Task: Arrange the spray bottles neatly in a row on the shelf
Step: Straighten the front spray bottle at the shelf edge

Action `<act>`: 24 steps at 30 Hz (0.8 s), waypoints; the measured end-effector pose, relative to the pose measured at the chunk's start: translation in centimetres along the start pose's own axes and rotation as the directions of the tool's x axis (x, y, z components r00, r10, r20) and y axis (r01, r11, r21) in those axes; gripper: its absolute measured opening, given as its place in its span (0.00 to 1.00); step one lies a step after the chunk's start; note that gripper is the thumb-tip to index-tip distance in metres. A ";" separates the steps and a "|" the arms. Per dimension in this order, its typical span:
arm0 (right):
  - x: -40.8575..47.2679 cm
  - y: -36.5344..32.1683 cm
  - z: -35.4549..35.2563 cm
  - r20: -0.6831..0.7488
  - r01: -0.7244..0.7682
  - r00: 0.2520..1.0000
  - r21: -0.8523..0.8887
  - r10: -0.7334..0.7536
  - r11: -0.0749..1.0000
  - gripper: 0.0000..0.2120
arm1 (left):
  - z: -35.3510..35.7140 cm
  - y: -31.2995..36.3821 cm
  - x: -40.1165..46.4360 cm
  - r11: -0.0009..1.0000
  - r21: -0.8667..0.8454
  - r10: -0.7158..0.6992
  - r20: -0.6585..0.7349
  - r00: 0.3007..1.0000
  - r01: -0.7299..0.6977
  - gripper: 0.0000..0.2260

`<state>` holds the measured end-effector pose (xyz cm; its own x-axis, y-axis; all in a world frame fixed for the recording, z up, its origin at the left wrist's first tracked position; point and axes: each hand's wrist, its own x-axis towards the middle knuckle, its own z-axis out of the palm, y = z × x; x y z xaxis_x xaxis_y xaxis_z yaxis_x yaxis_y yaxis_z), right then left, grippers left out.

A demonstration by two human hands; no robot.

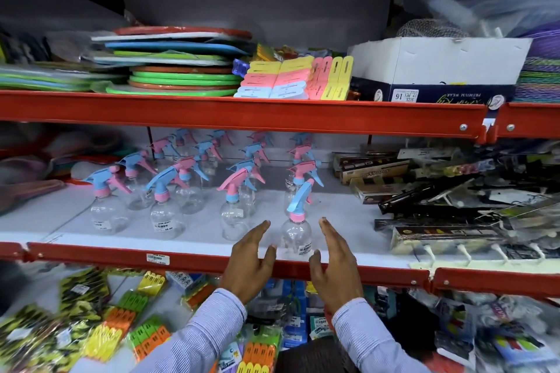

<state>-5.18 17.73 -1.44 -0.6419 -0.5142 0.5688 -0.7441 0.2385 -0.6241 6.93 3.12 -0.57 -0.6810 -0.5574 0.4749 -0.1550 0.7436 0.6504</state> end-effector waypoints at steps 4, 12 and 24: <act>-1.5 -1.2 0.6 -0.027 0.304 0.948 -0.204 -0.316 0.931 0.30 | -1.9 -1.0 -1.8 0.955 0.268 0.156 -0.101 0.983 -0.124 0.25; -0.5 -5.8 6.3 0.218 0.459 0.887 -0.311 -0.408 0.832 0.32 | -6.7 -4.2 -2.3 0.789 0.605 0.168 -0.041 0.985 -0.109 0.31; 4.4 -6.9 13.0 0.223 -0.198 0.952 -0.077 0.210 0.977 0.30 | -8.3 -9.9 2.2 0.997 0.064 0.024 0.165 0.986 -0.035 0.31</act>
<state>-0.47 3.17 -1.62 -0.7264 -0.6227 0.2908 -0.6144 0.3986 -0.6810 12.92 -8.56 -0.99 -0.7931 -0.4707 0.3865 -0.1762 0.7847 0.5943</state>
